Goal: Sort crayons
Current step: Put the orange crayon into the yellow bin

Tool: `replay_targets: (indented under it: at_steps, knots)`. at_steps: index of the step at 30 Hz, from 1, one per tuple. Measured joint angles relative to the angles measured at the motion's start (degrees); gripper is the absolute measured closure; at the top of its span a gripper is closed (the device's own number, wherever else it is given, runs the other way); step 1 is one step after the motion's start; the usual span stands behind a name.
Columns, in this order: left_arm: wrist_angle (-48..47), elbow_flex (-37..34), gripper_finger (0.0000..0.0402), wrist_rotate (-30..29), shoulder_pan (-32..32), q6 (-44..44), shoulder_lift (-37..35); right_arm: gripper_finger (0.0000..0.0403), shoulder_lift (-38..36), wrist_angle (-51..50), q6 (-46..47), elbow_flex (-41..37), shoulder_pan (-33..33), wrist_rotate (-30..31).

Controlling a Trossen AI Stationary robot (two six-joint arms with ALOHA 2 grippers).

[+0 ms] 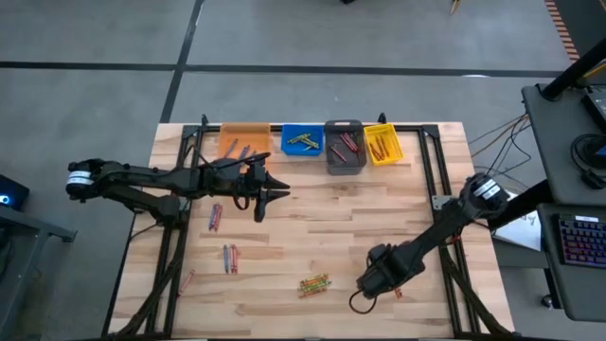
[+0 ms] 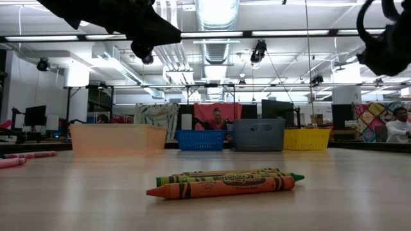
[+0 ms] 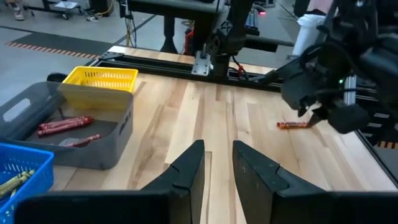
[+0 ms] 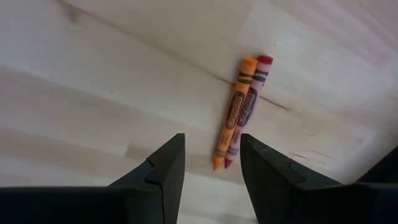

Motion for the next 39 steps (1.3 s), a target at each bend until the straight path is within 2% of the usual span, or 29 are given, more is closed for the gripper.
replay_targets:
  at_steps: [9,17,22,29,32,35,39]
  knots:
    - [0.42,0.0,0.0337,-0.06,0.0,0.81,0.0,0.0259,7.07,-0.28,-2.09,0.16,0.0,-0.36]
    - [0.48,0.02,0.0337,-0.1,0.0,0.91,0.02,0.0269,7.97,-0.23,-5.12,0.29,-0.04,0.65]
    - [0.57,0.02,0.0337,-0.26,0.0,1.7,0.04,0.0301,7.7,0.11,-7.65,0.16,-0.61,1.87]
    - [0.96,0.04,0.0337,-0.26,0.0,1.7,0.04,0.0381,8.54,1.27,-13.71,-0.43,-2.04,2.6]
    - [1.03,0.04,0.0337,-0.26,0.0,1.72,0.04,0.0389,8.02,0.87,-16.02,-0.26,-2.66,3.09]
    - [1.11,0.04,0.0337,-0.26,0.0,2.06,0.04,0.039,6.37,0.79,-17.44,-0.35,-3.38,6.99]
    - [2.12,0.04,0.0337,-0.26,0.0,4.02,0.07,0.0394,1.93,2.26,-19.12,-0.51,-5.04,17.06]
